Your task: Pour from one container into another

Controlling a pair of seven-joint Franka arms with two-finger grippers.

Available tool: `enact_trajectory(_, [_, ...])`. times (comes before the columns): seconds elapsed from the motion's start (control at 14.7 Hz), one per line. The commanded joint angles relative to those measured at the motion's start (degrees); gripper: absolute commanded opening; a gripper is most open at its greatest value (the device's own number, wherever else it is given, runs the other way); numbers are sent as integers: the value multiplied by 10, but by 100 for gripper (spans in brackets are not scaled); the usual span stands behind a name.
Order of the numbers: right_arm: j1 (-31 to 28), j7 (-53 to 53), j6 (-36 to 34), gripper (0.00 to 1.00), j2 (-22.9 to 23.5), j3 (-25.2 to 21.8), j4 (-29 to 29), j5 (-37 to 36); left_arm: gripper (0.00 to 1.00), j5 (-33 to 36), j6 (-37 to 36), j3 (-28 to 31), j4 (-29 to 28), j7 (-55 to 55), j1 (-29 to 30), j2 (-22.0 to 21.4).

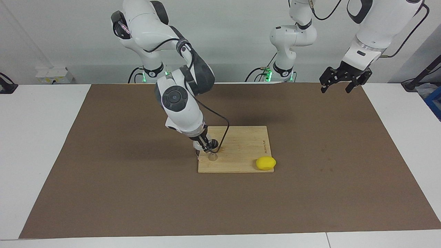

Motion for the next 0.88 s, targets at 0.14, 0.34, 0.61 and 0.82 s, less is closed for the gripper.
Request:
enact_trajectory(0.14, [7,-7,-35,0,23,4,49,-41,100,-2,5,1,-11,-1,-1,-9])
enact_trajectory(0.34, [19,-8,-44,0,23,5,49,-69,100,-2,5,2,-11,-1,-1,-8])
enact_trajectory(0.61, [25,-13,-53,0,23,5,49,-101,100,-2,5,2,-11,-1,-1,-8])
enact_trajectory(0.82, [39,-24,-55,0,23,6,49,-130,100,-2,5,2,-11,-1,-1,-8])
